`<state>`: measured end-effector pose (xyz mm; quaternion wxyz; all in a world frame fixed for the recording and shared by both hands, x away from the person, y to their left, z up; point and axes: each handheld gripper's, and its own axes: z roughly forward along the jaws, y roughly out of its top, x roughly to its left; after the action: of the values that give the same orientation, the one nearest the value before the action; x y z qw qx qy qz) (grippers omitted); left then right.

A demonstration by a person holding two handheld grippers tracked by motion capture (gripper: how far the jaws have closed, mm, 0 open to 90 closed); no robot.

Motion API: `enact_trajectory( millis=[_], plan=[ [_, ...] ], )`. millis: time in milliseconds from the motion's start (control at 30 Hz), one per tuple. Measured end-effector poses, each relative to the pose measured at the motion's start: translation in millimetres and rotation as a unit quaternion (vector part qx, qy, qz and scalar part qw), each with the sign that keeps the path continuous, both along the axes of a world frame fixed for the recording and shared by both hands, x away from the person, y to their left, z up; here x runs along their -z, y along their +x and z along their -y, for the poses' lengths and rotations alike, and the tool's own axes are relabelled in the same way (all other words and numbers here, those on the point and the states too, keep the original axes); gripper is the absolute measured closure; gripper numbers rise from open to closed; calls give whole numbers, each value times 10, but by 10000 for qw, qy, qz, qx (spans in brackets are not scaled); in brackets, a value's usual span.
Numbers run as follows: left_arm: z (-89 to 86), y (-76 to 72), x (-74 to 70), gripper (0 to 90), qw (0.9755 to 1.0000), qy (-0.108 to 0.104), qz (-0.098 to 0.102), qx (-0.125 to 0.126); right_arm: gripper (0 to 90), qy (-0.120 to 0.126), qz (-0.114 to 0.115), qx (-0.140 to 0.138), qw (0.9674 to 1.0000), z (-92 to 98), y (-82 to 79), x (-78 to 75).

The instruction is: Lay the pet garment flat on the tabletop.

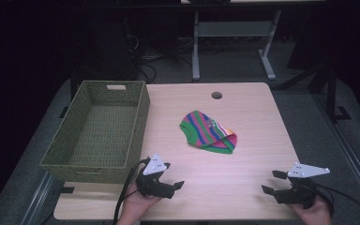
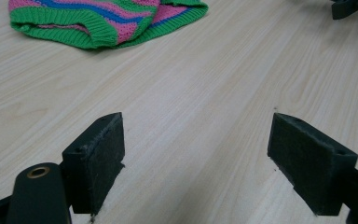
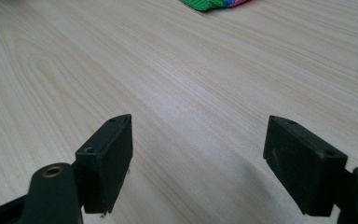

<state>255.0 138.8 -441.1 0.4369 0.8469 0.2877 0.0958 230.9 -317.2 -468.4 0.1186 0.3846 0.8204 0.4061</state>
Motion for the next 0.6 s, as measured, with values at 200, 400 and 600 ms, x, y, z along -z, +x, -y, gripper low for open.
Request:
enact_trajectory(
  millis=[200,400,600],
  plan=[
    [9,19,20,184,9999,29,-84,49,226,35,-19,49,10000,-7,31,-7],
    [-42,4,4,187,10000,-30,-66,43,224,-17,-10,-16,10000,-59,18,-26],
    [-55,2,3,193,10000,-38,-50,7,233,-104,51,-146,9998,-170,58,-74]
  ],
)
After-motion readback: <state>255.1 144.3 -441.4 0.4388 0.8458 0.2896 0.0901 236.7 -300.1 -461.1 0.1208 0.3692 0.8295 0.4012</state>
